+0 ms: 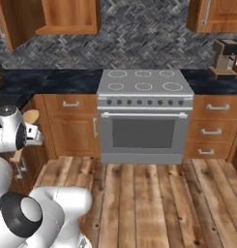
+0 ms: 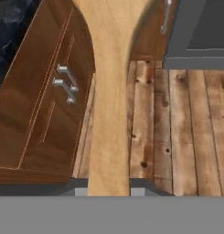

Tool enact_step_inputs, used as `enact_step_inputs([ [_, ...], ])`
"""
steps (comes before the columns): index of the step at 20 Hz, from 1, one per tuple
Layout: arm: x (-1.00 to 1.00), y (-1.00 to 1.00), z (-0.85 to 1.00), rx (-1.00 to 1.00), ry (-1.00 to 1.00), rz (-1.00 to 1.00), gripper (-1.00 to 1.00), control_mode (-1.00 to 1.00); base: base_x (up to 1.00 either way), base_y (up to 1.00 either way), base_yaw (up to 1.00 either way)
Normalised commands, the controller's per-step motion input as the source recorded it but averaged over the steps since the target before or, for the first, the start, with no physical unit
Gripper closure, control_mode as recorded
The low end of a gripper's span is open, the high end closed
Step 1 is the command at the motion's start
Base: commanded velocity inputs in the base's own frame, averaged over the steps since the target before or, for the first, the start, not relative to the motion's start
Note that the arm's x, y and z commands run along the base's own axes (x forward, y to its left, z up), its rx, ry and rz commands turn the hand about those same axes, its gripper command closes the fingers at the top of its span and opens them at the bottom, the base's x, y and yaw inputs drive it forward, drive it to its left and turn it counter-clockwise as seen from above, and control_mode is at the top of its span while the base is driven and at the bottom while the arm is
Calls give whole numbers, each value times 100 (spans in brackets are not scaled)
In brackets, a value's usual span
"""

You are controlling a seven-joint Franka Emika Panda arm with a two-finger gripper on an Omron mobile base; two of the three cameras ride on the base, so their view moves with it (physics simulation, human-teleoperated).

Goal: Organize the utensils by type. Pick up the wooden spoons from the counter and place them in the open cabinet. Then pick up the metallic utensils from the counter and place them in the open drawer.

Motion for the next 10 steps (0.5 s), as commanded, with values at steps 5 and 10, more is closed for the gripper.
enact_step_inputs([
  [5, 0, 0, 0, 0, 0, 0, 100, 100, 52, 27, -36],
  [10, 0, 0, 0, 0, 0, 0, 100, 100, 74, 34, -10],
])
